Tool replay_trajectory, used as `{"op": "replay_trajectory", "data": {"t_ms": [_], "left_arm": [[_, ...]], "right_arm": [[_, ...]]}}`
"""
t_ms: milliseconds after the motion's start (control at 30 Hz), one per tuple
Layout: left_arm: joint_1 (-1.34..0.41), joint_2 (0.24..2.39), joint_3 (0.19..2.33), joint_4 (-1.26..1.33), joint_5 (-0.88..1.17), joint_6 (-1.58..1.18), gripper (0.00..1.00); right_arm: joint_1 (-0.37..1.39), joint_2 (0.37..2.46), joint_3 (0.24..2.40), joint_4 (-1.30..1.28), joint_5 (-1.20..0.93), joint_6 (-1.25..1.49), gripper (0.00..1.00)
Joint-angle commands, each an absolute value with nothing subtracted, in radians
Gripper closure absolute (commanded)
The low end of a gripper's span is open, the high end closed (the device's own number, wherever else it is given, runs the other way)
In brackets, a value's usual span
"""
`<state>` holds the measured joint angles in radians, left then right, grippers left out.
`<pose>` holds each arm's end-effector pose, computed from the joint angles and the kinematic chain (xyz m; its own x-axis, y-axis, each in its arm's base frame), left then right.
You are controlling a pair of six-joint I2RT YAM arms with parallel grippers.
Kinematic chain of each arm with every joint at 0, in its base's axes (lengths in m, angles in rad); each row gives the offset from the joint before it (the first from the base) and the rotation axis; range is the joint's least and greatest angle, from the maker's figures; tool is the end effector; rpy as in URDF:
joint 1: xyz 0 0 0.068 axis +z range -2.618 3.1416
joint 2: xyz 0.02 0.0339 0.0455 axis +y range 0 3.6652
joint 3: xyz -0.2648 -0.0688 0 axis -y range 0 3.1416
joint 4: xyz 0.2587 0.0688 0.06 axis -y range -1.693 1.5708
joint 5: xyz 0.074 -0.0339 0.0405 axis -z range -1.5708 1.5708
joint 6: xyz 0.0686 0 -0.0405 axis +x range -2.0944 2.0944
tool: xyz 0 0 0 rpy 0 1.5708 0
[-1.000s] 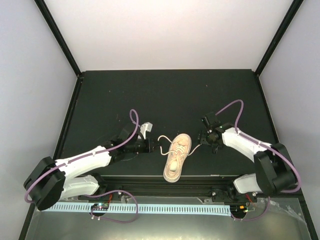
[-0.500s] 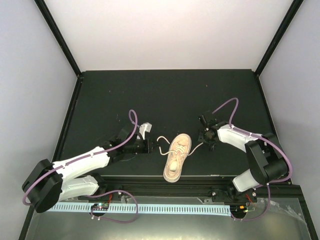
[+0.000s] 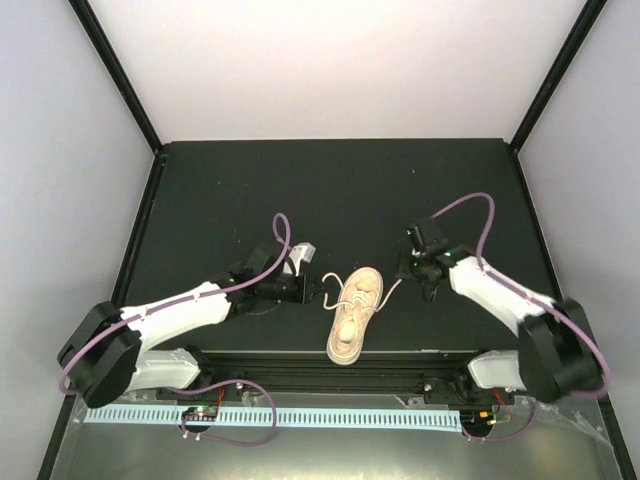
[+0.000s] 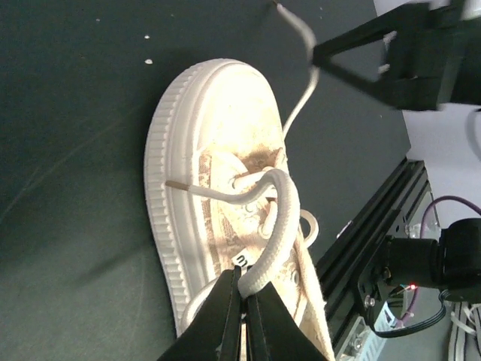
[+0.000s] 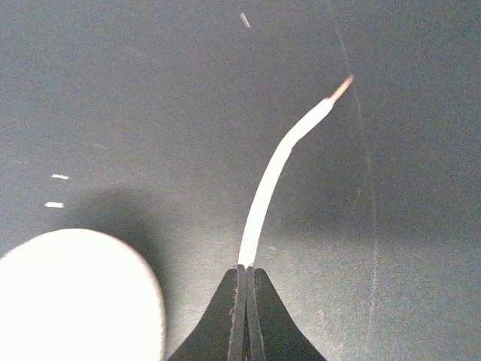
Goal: Tie the shoes
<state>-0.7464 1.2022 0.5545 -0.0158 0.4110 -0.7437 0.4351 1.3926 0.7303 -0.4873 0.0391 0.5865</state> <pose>0.1832 -0.2068 0.1680 -0.9106 -0.0032 -0.4132 0.3221 0.6211 -0.7145 0.2480 0.1123 0.1322 -0.9144 0.1848 -0.3603 0.1193 0.9732 0.1966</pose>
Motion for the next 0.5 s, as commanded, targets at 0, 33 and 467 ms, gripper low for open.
{"op": "replay_trajectory", "data": {"t_ms": [0, 33, 467], "left_arm": [[-0.741, 1.272, 0.656, -0.018, 0.482, -0.697, 0.99], [-0.741, 1.308, 0.68, -0.021, 0.49, -0.691, 0.98], [-0.747, 1.525, 0.923, -0.063, 0.657, -0.59, 0.96]], "right_arm": [[0.431, 1.16, 0.761, -0.523, 0.041, 0.522, 0.98], [0.43, 1.111, 0.771, -0.531, 0.039, 0.506, 0.98], [0.437, 0.894, 0.843, -0.353, -0.366, 0.504, 0.98]]}}
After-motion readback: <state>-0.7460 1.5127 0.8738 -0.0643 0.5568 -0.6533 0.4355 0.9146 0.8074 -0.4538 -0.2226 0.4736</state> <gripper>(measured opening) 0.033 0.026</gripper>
